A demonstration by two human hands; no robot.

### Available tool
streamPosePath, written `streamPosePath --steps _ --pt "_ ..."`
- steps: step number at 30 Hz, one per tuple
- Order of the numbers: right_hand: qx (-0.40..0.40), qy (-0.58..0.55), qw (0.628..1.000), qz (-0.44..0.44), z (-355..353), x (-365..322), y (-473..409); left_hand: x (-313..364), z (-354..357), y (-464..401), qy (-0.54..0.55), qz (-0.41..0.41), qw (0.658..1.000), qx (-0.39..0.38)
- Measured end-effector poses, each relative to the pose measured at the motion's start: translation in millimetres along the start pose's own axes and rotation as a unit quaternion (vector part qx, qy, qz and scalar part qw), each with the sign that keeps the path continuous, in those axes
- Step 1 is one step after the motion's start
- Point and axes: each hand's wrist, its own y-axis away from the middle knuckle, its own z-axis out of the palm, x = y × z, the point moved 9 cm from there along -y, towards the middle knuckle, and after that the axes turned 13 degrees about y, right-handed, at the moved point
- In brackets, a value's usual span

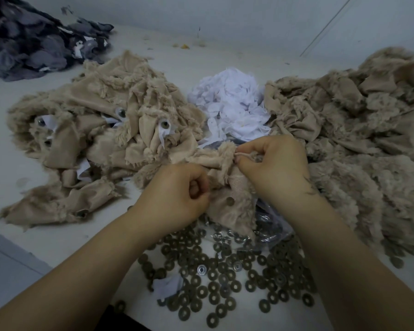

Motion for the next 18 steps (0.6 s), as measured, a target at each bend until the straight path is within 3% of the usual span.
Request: streamPosePath --steps 8,18 --pt "0.009 -0.008 1.0 -0.001 -3 1 -1 19 40 0 -0.099 0.047 0.993 -0.052" --pt "0.028 0.0 1.0 -0.001 -11 7 -6 21 47 4 -0.173 0.037 0.977 -0.119"
